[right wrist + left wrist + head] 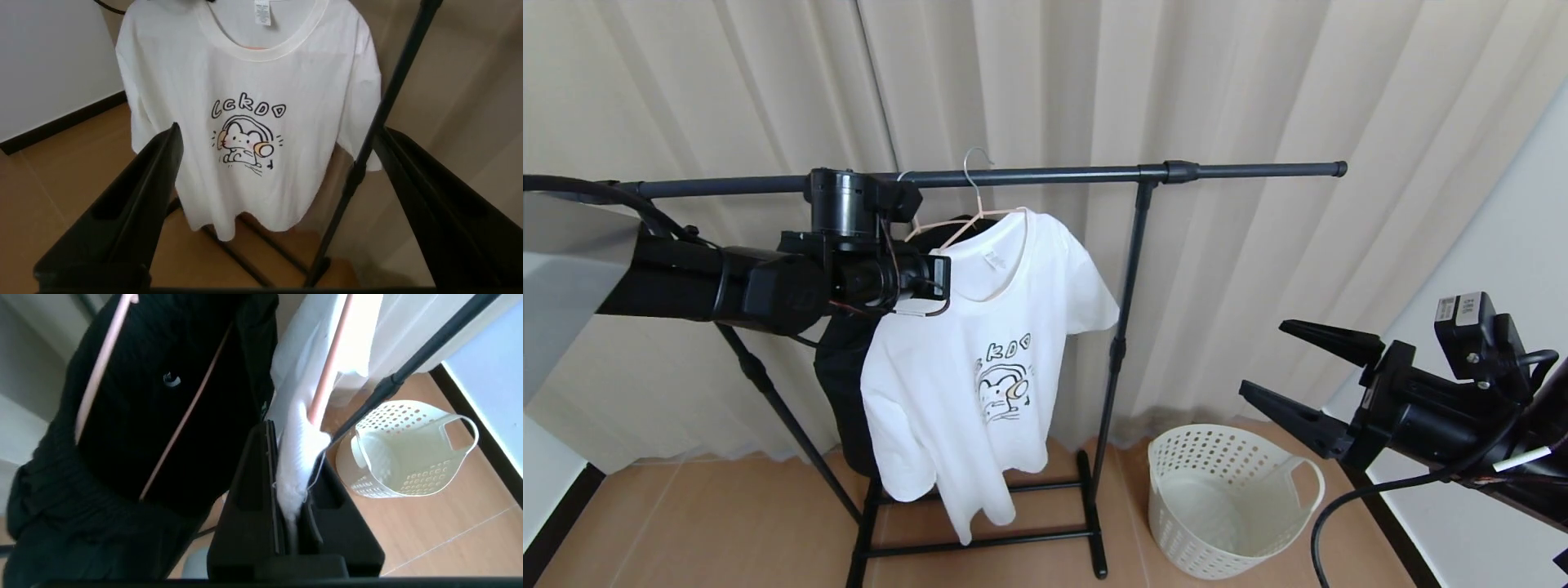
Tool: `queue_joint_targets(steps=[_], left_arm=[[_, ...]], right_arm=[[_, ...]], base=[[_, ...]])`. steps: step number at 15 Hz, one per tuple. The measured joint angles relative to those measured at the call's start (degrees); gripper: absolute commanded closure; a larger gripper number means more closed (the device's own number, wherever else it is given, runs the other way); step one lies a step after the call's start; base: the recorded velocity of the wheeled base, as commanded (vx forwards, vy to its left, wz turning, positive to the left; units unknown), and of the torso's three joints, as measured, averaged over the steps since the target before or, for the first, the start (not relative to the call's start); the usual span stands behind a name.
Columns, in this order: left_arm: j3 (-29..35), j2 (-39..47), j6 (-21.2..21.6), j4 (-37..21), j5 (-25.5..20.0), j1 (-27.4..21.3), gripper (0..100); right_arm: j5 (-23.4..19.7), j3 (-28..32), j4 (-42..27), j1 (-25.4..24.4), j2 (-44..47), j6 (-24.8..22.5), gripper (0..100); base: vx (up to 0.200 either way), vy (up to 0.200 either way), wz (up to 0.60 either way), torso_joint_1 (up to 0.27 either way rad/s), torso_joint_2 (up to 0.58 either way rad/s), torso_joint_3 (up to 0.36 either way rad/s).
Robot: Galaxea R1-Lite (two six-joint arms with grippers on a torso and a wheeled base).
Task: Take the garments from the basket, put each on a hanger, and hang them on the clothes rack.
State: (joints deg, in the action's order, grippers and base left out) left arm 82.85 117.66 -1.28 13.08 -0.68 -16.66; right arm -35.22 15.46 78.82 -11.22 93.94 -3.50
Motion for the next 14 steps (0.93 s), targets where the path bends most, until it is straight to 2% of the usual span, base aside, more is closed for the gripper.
queue_joint_targets(steps=[5, 6, 9, 12, 14], left_arm=[[0.8, 2.4, 0.0, 0.1, 1.4, -0.1, 100], [0.8, 2.5, 0.0, 0.4, 1.3, -0.2, 0], [-0.2, 2.3, 0.0, 1.7, 1.2, -0.2, 0], [-3.9, -1.2, 0.2, 1.8, 1.0, -0.2, 0], [-9.0, -6.3, 0.3, 1.9, 1.0, -0.1, 0]], right_arm=[[0.0, -0.1, 0.0, 0.0, 0.0, -0.1, 0], [0.0, -0.1, 0.0, 0.0, 0.0, -0.1, 0], [0.0, -0.1, 0.0, 0.0, 0.0, 0.0, 0], [0.0, 0.1, 0.1, 0.0, -0.5, 0.1, 0], [3.3, 0.8, -0.6, 0.0, -1.6, 0.4, 0]], base=[[0.0, 0.0, 0.0, 0.0, 0.0, 0.0], [0.0, 0.0, 0.0, 0.0, 0.0, 0.0], [0.0, 0.0, 0.0, 0.0, 0.0, 0.0], [0.0, 0.0, 0.0, 0.0, 0.0, 0.0], [0.0, 0.0, 0.0, 0.0, 0.0, 0.0]])
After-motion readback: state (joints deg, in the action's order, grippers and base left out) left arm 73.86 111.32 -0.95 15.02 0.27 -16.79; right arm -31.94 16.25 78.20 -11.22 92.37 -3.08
